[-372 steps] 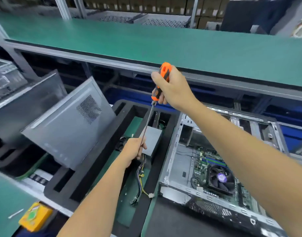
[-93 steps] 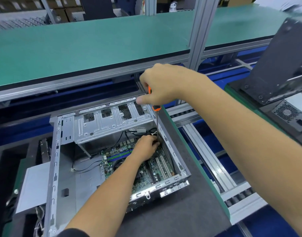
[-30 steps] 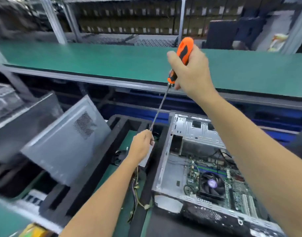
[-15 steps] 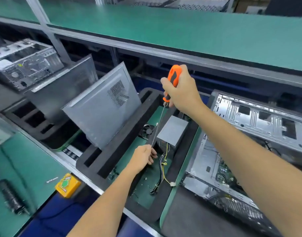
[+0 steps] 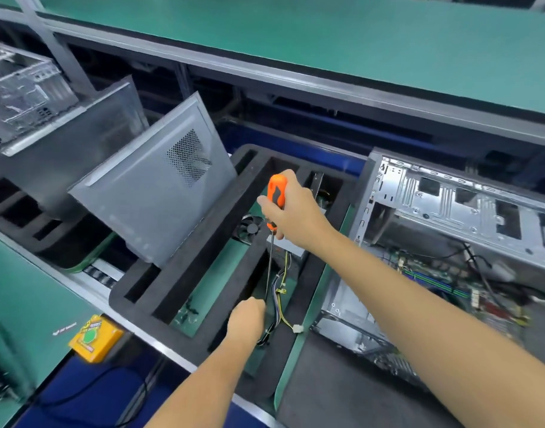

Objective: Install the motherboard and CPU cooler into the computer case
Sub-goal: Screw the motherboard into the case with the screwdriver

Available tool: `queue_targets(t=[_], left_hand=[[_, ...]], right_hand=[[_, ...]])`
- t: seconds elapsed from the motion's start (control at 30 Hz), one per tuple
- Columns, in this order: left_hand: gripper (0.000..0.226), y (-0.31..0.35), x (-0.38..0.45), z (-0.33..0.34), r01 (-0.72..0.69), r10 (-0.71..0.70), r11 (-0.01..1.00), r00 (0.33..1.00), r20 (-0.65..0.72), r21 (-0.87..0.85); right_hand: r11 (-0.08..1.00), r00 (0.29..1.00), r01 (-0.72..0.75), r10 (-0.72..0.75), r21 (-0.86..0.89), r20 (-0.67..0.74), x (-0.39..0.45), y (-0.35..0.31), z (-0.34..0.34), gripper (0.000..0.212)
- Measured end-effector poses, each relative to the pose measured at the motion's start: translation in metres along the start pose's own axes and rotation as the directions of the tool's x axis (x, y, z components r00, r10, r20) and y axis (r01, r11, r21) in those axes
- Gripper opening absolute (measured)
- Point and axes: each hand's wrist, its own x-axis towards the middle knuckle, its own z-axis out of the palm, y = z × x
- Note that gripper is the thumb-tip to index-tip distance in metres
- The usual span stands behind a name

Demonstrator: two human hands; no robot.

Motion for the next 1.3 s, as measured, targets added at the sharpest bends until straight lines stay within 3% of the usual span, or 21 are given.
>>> queue_targets(t=[0.6,0.83,0.9,0.97,1.03,1.13,1.2,1.3], left_hand=[[0.025,0.003,0.0,0.01,0.044,-0.039,0.997,0.995,0.091,-0.06],[0.012,0.001,-0.004,-0.008,0.077,-0.046,0.966,0.991,0.129,-0.248],[0.023,0.0,-0.003,-0.018,0.087,-0.055,0.922,0.994,0.097,-0.377],[0.017,0.0,-0.003,-0.035,0.073,-0.047,0.86,0.997,0.063,-0.505],[0.014,0.002,-0.005,-0.059,0.021,-0.071,0.801,0.996,-0.06,-0.599],[0.022,0.009,-0.008,-0.097,-0.129,-0.219,0.673,0.905,-0.364,-0.728],[0.023,0.016,-0.009,-0.12,-0.236,-0.269,0.577,0.85,-0.454,-0.782],[0.014,0.033,-0.007,-0.147,-0.358,-0.201,0.53,0.827,-0.524,-0.769]], right_hand=[[1.0,1.0,0.019,-0.019,-0.005,0.005,0.0,0.02,0.002,0.024],[0.999,0.999,0.035,-0.035,0.033,-0.006,-0.003,0.014,-0.006,0.021],[0.997,0.998,0.05,-0.047,0.064,-0.038,-0.002,0.008,-0.014,0.022],[0.993,0.993,0.075,-0.066,0.088,-0.097,-0.001,-0.001,-0.027,0.023],[0.989,0.982,0.098,-0.079,0.109,-0.171,0.001,-0.013,-0.044,0.023],[0.986,0.955,0.122,-0.085,0.117,-0.283,0.002,-0.03,-0.074,0.023],[0.982,0.936,0.141,-0.091,0.124,-0.341,0.002,-0.039,-0.095,0.023],[0.969,0.904,0.181,-0.096,0.17,-0.416,-0.004,-0.053,-0.131,0.023]])
